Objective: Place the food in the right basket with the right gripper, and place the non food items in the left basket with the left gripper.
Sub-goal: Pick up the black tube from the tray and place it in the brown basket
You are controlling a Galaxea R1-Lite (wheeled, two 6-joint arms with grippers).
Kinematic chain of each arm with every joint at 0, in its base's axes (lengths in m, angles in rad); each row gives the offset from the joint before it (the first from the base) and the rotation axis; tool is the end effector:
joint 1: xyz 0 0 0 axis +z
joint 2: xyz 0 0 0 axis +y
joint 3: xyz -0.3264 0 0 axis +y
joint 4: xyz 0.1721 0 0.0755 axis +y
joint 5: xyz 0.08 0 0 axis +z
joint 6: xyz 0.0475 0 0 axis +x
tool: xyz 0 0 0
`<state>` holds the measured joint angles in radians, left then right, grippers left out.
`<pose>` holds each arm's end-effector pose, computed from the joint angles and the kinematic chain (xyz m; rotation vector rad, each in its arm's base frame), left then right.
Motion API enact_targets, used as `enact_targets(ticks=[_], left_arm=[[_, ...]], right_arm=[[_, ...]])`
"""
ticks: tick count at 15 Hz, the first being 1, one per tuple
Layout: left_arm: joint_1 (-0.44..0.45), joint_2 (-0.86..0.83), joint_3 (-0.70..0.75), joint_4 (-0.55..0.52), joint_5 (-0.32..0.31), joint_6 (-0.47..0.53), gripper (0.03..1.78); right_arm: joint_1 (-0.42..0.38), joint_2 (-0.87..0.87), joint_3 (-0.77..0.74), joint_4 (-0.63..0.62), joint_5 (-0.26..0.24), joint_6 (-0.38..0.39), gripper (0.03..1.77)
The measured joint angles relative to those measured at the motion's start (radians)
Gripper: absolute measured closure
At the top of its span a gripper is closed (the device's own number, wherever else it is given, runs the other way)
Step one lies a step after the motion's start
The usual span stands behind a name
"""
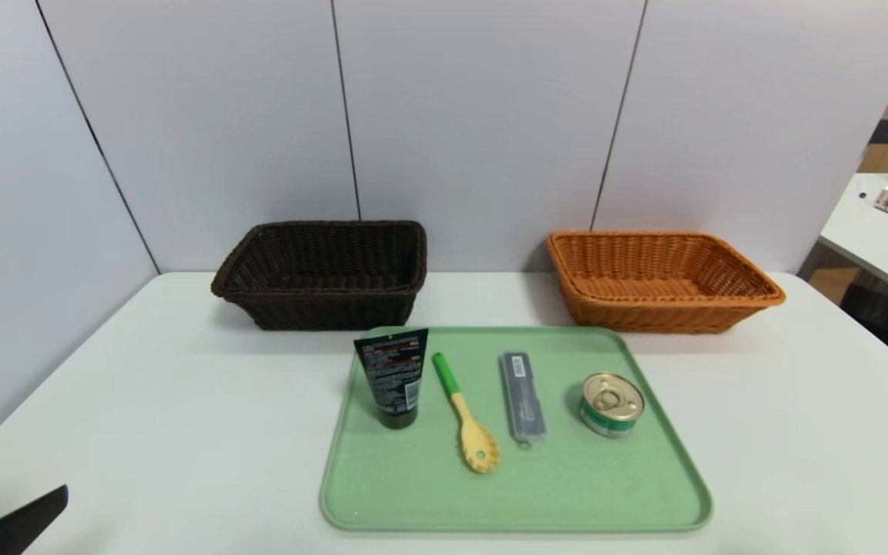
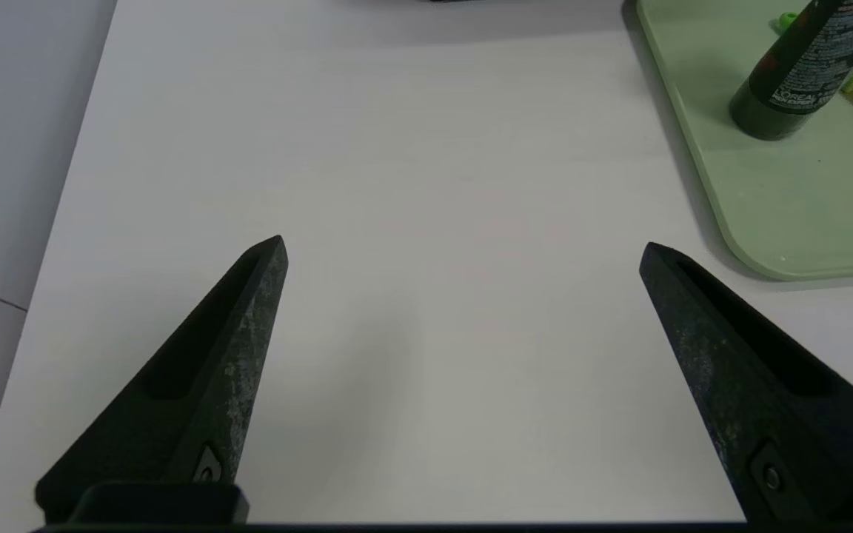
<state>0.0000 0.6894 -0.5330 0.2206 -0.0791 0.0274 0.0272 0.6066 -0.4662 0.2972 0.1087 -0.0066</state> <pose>0.0483 -0.0038 0.2085 0.0122 0.3757 -0.0833 0.0279 0.0059 0.1828 0.0114 0.4371 0.1352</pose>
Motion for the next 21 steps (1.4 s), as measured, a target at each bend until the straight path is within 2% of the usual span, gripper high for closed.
enact_targets(ticks=[3,7,9,13,15,21], left_arm=[[-0.004,0.177,-0.092,0.0,0.0,-0.001,0.12],[-0.01,0.344,-0.177,0.001,0.0,-0.004,0.12],[-0.016,0.398,-0.207,0.001,0.0,-0.005,0.12],[-0.071,0.456,-0.255,0.001,0.0,-0.009,0.12],[-0.117,0.465,-0.273,0.001,0.001,-0.019,0.12],[-0.372,0.486,-0.298,-0.033,-0.002,-0.135,0.12]], right_arm=[[0.001,0.173,-0.08,0.007,0.0,-0.002,0.1],[0.011,0.351,-0.125,-0.089,0.002,-0.003,0.1],[0.033,0.429,-0.162,-0.085,0.0,-0.001,0.1],[0.066,0.53,-0.309,0.104,-0.002,0.014,0.1],[0.087,0.551,-0.361,0.177,-0.004,0.03,0.1],[0.152,0.56,-0.403,0.169,-0.003,0.054,0.1]])
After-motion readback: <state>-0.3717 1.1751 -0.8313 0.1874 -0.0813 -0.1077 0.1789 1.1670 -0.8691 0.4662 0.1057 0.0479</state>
